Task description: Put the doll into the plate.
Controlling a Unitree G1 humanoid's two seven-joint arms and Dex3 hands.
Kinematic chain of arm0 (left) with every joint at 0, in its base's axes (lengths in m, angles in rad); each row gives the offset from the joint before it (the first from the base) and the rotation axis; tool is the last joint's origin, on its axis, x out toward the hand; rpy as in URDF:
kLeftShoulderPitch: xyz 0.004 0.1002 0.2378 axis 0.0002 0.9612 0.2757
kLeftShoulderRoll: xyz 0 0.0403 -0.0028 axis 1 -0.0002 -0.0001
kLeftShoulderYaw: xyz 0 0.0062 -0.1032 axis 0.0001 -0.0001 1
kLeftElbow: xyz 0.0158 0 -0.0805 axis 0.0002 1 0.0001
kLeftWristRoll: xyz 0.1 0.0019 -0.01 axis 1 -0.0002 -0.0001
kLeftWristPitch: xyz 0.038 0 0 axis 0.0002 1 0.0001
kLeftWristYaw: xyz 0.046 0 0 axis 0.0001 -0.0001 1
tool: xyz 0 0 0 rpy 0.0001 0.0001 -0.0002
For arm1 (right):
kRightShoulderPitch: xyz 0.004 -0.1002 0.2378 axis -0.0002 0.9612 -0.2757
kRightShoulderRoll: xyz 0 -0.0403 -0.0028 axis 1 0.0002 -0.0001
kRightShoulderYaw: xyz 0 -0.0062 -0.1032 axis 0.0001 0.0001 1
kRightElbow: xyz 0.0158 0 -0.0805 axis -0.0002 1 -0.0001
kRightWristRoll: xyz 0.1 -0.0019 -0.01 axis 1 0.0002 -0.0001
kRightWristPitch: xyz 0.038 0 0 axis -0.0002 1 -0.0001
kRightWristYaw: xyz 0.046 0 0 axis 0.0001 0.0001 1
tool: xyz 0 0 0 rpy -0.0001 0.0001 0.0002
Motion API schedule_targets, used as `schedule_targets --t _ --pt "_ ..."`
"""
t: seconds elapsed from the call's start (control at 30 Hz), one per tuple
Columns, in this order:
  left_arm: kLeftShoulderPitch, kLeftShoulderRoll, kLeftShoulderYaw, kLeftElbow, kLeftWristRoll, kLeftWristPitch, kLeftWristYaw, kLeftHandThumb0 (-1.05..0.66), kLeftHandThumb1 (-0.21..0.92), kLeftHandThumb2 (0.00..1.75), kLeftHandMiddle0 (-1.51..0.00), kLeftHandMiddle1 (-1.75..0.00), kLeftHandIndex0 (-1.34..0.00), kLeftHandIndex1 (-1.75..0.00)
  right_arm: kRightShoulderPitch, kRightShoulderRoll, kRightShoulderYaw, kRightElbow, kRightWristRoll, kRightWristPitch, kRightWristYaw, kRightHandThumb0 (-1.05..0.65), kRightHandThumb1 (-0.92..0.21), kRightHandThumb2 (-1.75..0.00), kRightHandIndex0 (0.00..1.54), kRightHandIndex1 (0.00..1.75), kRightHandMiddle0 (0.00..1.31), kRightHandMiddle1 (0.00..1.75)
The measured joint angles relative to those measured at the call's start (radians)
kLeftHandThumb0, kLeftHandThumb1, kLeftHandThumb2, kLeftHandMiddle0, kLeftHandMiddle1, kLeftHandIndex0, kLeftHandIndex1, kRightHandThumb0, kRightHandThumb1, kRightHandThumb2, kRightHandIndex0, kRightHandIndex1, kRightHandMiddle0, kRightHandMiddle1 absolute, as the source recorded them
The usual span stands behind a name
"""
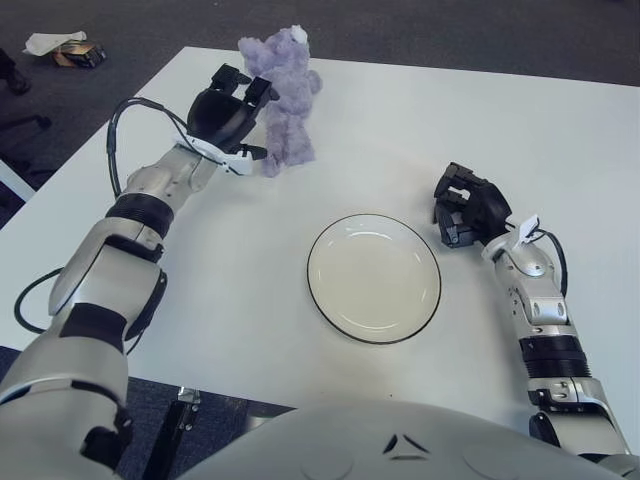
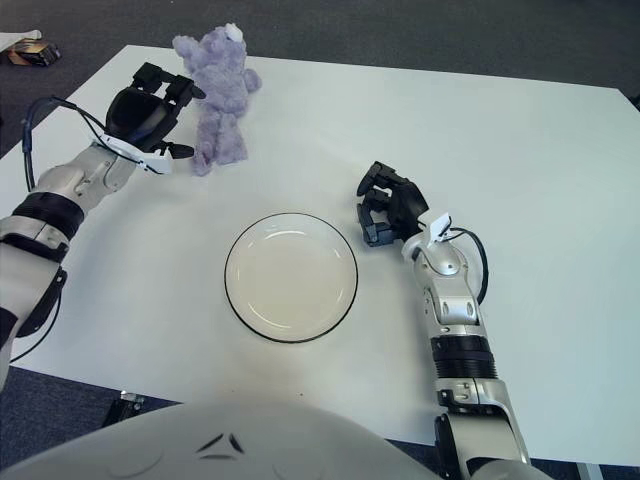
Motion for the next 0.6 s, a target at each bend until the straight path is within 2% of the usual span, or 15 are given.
schedule_targets --t 0.37,0.43,0.6 --pt "-0.062 -0.004 -0.114 0.088 0.091 0.059 0.120 -0.49 0.27 1.07 0.00 -0.19 0.00 -0.64 -0.005 -0.001 -0.002 0.009 0.001 -0.006 0.004 -0.02 -0.19 -1.46 0.75 1.75 0.48 1.67" --pt "-0.070 -0.006 -0.130 0.097 0.104 0.076 0.149 -0.50 0.29 1.06 0.00 -0.10 0.00 -0.57 -0.006 -0.001 -0.002 0.011 0.001 -0.008 0.007 -0.01 -0.21 -1.44 0.64 1.75 0.52 1.71" --pt "-0.084 -0.013 -0.175 0.122 0.135 0.118 0.229 -0.50 0.30 1.05 0.00 -0.02 0.00 -0.48 -0.007 -0.001 -0.003 0.014 0.001 -0.011 0.010 -0.01 -0.23 -1.42 0.57 1.75 0.54 1.74"
